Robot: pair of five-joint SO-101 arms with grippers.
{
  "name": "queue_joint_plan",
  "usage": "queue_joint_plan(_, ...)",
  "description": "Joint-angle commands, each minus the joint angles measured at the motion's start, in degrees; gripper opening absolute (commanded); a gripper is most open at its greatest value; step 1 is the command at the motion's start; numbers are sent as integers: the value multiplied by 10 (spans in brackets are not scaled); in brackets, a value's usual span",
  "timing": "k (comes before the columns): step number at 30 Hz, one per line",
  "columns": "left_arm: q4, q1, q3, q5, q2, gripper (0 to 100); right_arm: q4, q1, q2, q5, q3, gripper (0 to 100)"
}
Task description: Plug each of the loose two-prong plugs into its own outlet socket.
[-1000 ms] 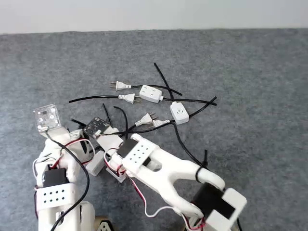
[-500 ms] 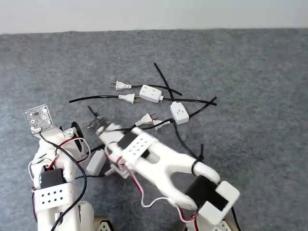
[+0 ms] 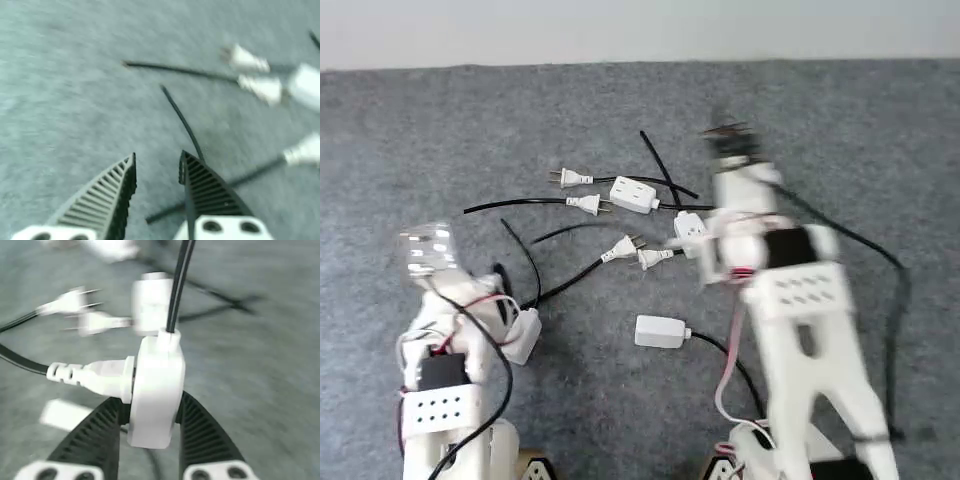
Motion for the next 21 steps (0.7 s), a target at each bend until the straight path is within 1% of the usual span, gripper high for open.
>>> queue_joint_plan(1,-11,60,6,-68,-4,134,26,158,-46,41,-8,9)
queue_joint_plan(3,4,77,8,-78,-4,134,22,246,-41,68,4,9)
queue_joint_plan(5,19,91,9,-91,-4,135,-16,332,-36,95,31,9)
queue_joint_plan(8,33,106,10,-129,-4,135,-116,452,-25,134,86,9)
queue_joint_plan(12,49,121,10,-155,-4,135,-269,580,7,184,149,9)
queue_joint_plan(16,54,121,10,-162,-4,135,-373,670,70,215,158,9)
queue_joint_plan(19,55,121,10,-162,-4,145,-424,712,131,229,145,9)
queue_joint_plan(21,70,122,7,-162,-4,182,-453,731,178,240,133,9)
